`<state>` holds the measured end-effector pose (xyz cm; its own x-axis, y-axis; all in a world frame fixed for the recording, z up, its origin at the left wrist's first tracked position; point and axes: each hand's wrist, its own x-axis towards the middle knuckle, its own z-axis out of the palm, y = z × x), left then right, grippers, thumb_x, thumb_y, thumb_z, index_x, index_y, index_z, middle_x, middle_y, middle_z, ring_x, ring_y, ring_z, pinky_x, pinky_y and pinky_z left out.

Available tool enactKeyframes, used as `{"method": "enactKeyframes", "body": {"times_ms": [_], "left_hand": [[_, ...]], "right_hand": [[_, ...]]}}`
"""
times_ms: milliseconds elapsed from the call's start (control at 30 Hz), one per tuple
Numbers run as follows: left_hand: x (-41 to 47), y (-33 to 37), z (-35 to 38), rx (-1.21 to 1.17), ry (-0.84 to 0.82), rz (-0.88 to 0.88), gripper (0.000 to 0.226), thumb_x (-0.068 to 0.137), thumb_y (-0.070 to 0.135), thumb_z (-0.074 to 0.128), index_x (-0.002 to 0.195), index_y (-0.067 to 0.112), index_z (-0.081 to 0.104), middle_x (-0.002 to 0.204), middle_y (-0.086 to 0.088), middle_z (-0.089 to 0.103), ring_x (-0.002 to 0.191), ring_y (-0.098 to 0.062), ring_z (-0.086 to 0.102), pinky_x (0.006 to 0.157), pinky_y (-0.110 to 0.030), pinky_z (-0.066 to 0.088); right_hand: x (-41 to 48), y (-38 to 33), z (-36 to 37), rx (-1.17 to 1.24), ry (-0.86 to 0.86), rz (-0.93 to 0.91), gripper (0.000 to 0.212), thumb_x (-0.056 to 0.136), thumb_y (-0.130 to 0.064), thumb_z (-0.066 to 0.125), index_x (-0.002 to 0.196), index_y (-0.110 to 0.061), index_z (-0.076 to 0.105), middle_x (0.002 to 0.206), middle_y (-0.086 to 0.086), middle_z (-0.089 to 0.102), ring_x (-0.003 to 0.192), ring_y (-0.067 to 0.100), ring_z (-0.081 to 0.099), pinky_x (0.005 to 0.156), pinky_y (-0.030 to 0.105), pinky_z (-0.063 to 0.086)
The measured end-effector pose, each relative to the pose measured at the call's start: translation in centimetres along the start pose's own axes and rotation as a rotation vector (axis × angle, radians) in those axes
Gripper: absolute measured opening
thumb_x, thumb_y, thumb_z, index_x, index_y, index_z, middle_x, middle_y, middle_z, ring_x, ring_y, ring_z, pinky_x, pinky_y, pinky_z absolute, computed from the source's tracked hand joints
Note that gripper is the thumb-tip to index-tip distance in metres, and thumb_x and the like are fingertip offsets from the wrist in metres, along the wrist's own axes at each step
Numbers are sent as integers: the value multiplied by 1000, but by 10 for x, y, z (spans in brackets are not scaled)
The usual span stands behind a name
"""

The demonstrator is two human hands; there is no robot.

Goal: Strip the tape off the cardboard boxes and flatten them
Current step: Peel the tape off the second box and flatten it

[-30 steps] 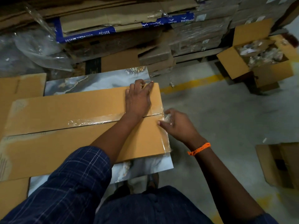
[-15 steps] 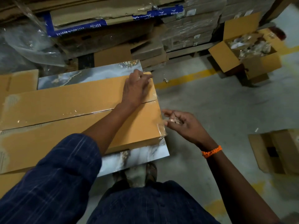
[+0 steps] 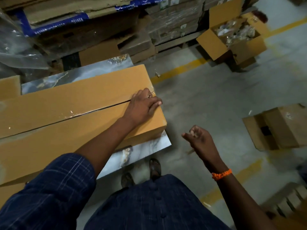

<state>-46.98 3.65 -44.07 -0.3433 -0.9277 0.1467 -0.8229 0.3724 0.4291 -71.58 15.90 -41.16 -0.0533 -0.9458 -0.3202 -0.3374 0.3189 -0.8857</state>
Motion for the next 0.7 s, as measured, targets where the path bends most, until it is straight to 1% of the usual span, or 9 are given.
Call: {"method": "enactKeyframes", "body": {"times_ms": [67,133,200,267,367,433,500,633,700], "left_hand": [[1,4,-3,-7,-2,-4,35,101,47,42,115,33,71,97,-3,48,93,-28,51,81,-39,36],[-4,9,-6,-83,1,3,37,99,44,44,124,32,69,99,0,53,94,-23,53,84,-40,41],[-18,26,-13,-314,-27,34,36,100,43,48,127,28,67,96,9,55,89,-9,54,84,-36,47],[-38,57,-25,-564,-126,7,37,103,48,47,123,25,69,102,12,62,91,0,57,85,-28,47],[-60,92,-33,-900,-382,-315,57,96,71,41,125,28,65,123,3,67,114,-12,61,100,-31,46],[-68,93,-33,-1129,-468,-607,69,86,84,43,113,25,68,106,-1,70,99,-23,64,85,-36,50],[-77,85,-33,-1336,-389,-808,55,90,74,50,97,23,67,77,0,62,74,-20,54,64,-30,40],[-84,80,-46,-1600,-206,-996,45,102,53,50,105,14,73,94,-7,73,88,-20,67,81,-32,50],[-82,82,-56,-1684,-66,-1062,44,105,48,46,99,11,70,91,-6,73,89,-18,69,81,-30,53]], "right_hand": [[-13,-3,-3,155,39,42,23,91,-29,72,78,-20,55,67,0,53,64,21,48,62,39,40],[-21,-13,2,486,4,95,8,98,-20,59,100,-13,64,90,6,71,85,23,67,75,38,50],[-23,-26,12,781,-50,139,27,101,-10,45,122,-4,61,120,16,71,115,26,67,95,35,52],[-24,-35,26,903,-80,95,33,100,0,41,128,1,59,130,20,65,124,28,62,101,31,52],[-26,-43,51,941,-50,57,29,96,5,51,122,3,64,124,22,68,115,28,66,93,30,55],[-26,-46,67,919,-16,62,29,87,3,63,115,3,68,114,21,72,104,28,70,87,30,57],[-25,-53,84,743,37,28,24,81,3,72,105,1,71,99,18,75,90,25,73,82,32,58],[-19,-70,116,-243,237,-411,15,83,0,69,96,-6,73,87,5,75,80,11,72,72,23,56],[-16,-84,127,-411,268,-502,12,82,-2,72,93,-5,72,86,8,73,80,19,70,73,35,57]]}}
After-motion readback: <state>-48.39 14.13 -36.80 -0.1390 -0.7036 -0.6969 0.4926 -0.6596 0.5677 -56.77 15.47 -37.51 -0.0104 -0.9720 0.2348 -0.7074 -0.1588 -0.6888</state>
